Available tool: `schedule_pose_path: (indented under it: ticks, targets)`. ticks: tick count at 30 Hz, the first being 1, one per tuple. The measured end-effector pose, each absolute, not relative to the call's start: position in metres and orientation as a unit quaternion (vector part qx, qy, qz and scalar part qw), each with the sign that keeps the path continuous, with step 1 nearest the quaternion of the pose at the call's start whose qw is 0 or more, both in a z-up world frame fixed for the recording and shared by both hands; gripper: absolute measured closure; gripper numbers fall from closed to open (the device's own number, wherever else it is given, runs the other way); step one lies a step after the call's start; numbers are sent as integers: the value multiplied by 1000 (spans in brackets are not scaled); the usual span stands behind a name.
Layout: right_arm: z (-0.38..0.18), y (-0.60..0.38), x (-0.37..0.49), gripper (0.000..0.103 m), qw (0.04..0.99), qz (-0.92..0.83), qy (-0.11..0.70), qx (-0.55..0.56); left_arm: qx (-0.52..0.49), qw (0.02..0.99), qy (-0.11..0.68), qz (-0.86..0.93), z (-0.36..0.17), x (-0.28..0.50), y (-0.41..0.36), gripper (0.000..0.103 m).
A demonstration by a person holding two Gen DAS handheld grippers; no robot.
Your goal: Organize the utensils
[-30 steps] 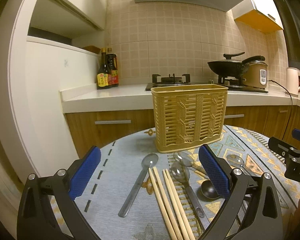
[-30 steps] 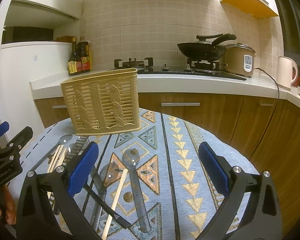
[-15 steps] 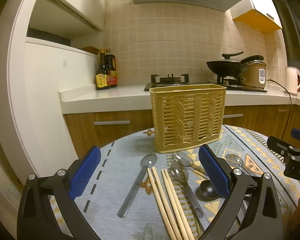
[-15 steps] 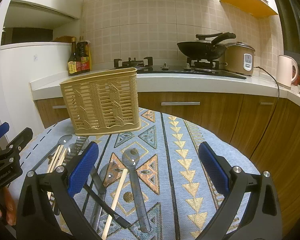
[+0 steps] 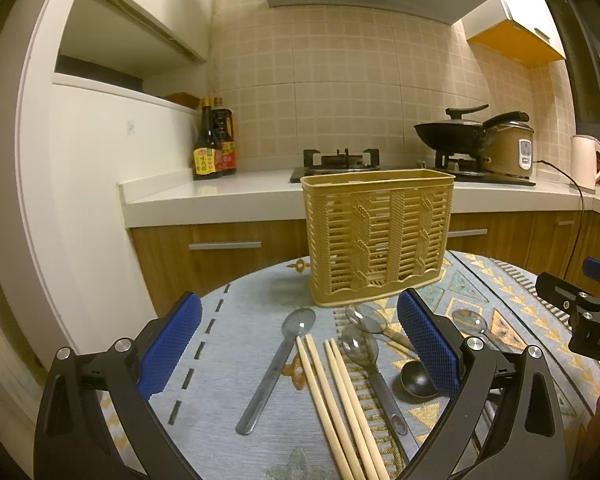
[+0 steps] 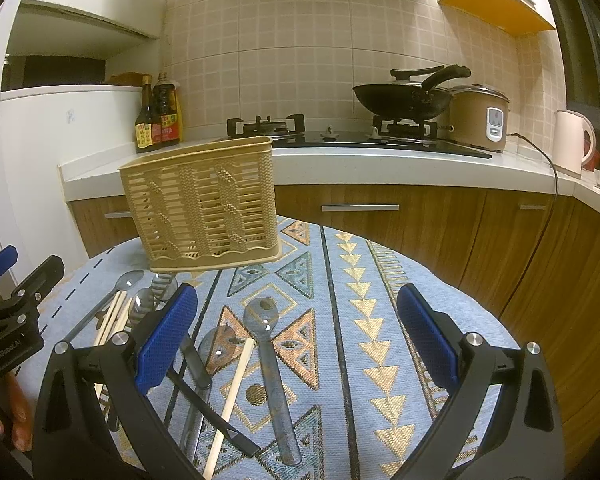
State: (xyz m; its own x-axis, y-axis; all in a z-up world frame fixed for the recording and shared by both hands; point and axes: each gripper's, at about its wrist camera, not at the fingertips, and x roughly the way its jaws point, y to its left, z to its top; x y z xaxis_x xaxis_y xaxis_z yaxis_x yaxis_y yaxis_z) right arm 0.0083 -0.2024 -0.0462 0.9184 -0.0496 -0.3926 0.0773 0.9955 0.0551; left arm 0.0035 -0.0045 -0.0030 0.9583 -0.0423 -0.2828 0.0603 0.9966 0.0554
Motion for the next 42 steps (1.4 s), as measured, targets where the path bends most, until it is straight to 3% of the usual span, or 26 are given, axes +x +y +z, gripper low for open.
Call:
schedule_pose_path:
  ticks: [25, 31, 34, 36, 38, 42]
  targets:
    - [-46, -203, 12, 8, 975, -77, 208, 32, 29, 989, 143, -28, -1, -1, 2, 8]
    - [-49, -206, 32, 8, 957, -78, 279, 29, 24, 972, 227, -56, 14, 28, 46, 8]
    - [-42, -213, 40, 8, 950, -56, 303, 50, 8, 946, 301, -120, 18, 58, 67, 15]
    - [-31, -214, 46, 14, 948, -41, 311, 49, 5, 922, 359, -144, 13, 82, 72, 20]
    - [-25, -209, 54, 20, 945, -31, 325, 29, 8, 899, 411, -152, 4, 106, 71, 36]
    - [-18, -201, 71, 34, 932, 4, 362, 3, 6, 852, 488, -190, -24, 145, 67, 44]
